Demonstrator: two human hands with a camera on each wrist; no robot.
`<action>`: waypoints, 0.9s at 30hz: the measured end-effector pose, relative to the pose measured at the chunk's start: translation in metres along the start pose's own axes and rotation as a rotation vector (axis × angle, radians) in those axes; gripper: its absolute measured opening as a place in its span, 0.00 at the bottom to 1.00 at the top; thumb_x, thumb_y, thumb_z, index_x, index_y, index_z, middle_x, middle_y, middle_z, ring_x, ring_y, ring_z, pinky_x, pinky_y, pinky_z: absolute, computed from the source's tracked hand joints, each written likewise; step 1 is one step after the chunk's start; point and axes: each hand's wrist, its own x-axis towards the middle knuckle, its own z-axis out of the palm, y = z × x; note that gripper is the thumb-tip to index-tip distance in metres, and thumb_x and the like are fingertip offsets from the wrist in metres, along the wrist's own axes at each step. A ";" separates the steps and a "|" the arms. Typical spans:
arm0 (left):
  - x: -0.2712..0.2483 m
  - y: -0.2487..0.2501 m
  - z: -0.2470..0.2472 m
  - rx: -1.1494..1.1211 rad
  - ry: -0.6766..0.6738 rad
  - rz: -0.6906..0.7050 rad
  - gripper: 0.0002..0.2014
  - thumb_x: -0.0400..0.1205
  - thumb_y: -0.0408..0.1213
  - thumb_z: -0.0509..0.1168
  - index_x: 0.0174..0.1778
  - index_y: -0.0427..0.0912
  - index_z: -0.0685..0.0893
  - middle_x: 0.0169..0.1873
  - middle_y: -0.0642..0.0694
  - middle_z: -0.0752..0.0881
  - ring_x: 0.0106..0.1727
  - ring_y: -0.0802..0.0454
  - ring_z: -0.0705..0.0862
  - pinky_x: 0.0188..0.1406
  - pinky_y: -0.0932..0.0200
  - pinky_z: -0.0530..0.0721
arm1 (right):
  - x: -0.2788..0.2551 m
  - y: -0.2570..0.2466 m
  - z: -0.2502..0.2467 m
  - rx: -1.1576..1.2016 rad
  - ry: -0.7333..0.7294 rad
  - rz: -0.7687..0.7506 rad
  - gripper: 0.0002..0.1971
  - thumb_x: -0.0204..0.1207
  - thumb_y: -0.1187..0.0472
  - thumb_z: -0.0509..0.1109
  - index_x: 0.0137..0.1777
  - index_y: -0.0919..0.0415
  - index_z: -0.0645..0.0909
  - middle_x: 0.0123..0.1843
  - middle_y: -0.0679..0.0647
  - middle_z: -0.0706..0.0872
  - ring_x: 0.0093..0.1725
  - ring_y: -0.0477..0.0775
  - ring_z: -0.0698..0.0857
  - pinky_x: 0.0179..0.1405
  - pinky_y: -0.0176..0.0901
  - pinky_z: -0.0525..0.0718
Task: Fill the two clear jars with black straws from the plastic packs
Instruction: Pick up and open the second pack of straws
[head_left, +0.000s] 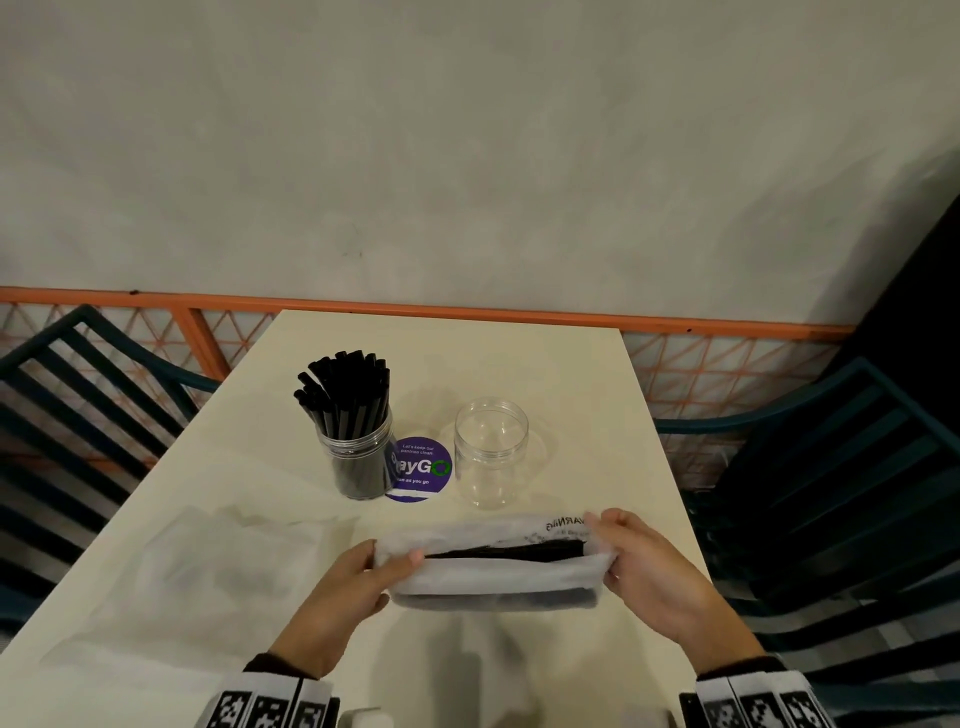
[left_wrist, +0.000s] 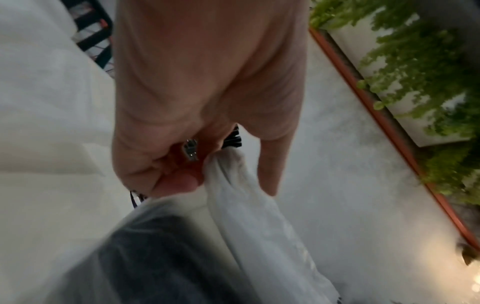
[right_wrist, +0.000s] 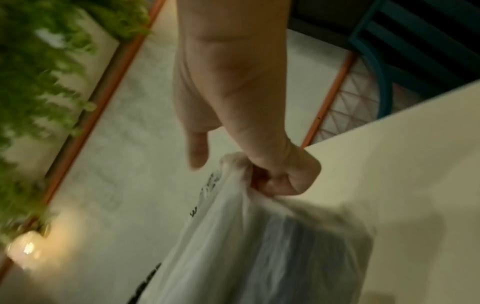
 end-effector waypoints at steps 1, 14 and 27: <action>0.000 0.001 0.002 0.021 0.042 0.031 0.16 0.70 0.44 0.74 0.46 0.35 0.83 0.39 0.46 0.85 0.42 0.52 0.79 0.39 0.61 0.75 | 0.000 0.003 0.001 -0.141 0.070 -0.028 0.10 0.74 0.69 0.68 0.52 0.58 0.73 0.47 0.62 0.85 0.44 0.55 0.83 0.44 0.43 0.77; 0.005 -0.008 0.013 0.498 0.456 0.227 0.05 0.74 0.32 0.65 0.34 0.37 0.77 0.33 0.41 0.81 0.36 0.44 0.77 0.34 0.56 0.72 | -0.002 0.021 -0.001 -0.837 0.392 -0.199 0.06 0.72 0.61 0.73 0.38 0.63 0.84 0.37 0.57 0.86 0.35 0.51 0.80 0.34 0.37 0.77; 0.015 -0.006 -0.018 -0.457 0.038 -0.206 0.10 0.71 0.27 0.66 0.34 0.44 0.73 0.19 0.51 0.73 0.16 0.57 0.67 0.14 0.66 0.64 | -0.001 0.010 -0.026 0.277 0.043 0.261 0.15 0.57 0.74 0.81 0.32 0.62 0.77 0.23 0.52 0.78 0.16 0.45 0.68 0.12 0.35 0.66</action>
